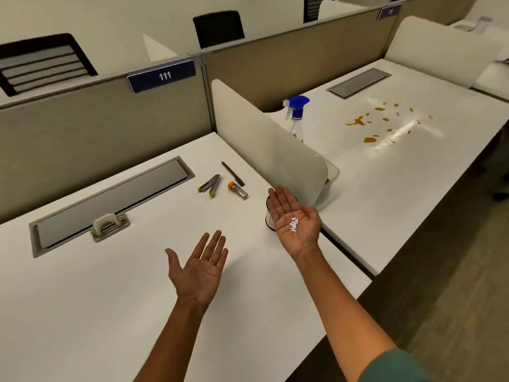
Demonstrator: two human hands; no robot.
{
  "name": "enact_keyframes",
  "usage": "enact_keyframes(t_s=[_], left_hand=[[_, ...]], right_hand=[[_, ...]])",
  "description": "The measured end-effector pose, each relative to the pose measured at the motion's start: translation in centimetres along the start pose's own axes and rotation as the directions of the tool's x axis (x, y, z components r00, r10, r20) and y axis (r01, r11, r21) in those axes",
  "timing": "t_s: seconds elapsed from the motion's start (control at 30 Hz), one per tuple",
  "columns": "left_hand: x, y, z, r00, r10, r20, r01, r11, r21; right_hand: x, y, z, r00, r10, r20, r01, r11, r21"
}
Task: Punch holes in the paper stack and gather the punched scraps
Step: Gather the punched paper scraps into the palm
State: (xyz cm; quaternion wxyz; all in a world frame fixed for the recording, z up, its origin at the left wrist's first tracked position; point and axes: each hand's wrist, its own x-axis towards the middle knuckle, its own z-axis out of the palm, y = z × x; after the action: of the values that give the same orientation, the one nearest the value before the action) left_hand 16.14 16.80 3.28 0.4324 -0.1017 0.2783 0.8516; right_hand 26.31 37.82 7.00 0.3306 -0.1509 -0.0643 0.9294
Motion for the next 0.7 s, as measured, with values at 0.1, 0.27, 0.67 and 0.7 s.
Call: enact_keyframes(t_s=[0.1, 0.27, 0.67, 0.7], left_hand=[[1.3, -1.1, 1.4, 1.000, -0.017, -0.016, 0.017, 0.999, 0.035], [3.1, -2.2, 2.7, 0.998, -0.042, -0.039, 0.044, 0.997, 0.063], [5.4, -3.1, 3.3, 0.989, -0.099, -0.106, 0.110, 0.988, 0.104], [5.5, -3.0, 3.2, 0.989, -0.100, -0.106, 0.110, 0.989, 0.101]], right_hand=[[2.3, -2.1, 0.6, 1.000, -0.015, 0.024, 0.015, 1.000, -0.005], [5.7, -3.7, 1.0, 0.998, 0.005, 0.068, -0.002, 0.999, -0.044], [10.9, -3.9, 0.0, 0.997, 0.070, 0.014, -0.063, 0.954, -0.292], [11.1, -3.7, 0.0, 0.998, 0.058, 0.009, -0.051, 0.933, -0.357]])
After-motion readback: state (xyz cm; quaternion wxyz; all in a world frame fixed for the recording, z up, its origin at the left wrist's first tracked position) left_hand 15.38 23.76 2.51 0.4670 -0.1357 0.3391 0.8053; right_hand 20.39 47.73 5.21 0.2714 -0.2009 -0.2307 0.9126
